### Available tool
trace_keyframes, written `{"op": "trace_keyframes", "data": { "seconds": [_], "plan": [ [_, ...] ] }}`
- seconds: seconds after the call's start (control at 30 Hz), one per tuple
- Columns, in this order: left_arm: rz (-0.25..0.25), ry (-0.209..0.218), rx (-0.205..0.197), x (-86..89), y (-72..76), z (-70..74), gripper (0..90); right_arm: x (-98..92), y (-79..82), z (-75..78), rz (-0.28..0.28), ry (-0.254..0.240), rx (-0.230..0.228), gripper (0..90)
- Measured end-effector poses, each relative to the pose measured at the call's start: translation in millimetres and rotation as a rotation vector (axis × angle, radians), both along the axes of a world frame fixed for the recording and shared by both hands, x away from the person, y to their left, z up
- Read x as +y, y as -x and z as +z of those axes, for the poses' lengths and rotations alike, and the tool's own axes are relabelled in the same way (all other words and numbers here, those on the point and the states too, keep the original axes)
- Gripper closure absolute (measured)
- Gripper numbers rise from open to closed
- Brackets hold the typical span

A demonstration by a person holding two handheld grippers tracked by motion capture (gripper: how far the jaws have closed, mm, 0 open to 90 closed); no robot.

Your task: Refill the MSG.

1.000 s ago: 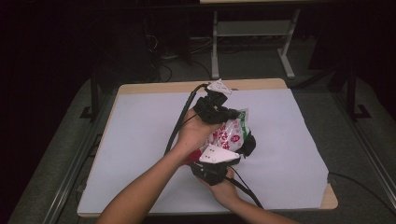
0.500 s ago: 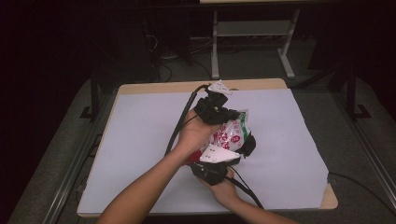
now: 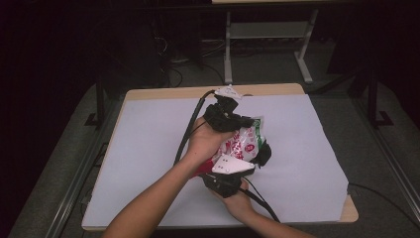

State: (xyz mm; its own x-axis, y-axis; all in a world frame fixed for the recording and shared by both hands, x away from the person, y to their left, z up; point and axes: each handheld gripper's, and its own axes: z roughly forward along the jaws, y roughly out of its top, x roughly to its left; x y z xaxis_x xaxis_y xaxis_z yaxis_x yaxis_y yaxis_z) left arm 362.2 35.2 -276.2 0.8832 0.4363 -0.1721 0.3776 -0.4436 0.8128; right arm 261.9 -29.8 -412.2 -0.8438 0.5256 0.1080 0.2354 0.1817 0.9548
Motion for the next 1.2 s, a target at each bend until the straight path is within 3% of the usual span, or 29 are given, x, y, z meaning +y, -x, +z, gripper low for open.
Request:
{"op": "trace_keyframes", "data": {
  "seconds": [0.97, 1.2],
  "plan": [
    [-0.061, 0.059, 0.025, 13.0, 5.5, 9.5, 90.0, 0.2, -1.5, -2.5, 0.003, 0.015, 0.003, 89.9],
    [-0.052, 0.076, 0.027, 18.3, 5.6, 12.3, 90.0, 0.1, -2.1, -2.8, 0.002, 0.015, 0.007, 90.0]
  ]
}}
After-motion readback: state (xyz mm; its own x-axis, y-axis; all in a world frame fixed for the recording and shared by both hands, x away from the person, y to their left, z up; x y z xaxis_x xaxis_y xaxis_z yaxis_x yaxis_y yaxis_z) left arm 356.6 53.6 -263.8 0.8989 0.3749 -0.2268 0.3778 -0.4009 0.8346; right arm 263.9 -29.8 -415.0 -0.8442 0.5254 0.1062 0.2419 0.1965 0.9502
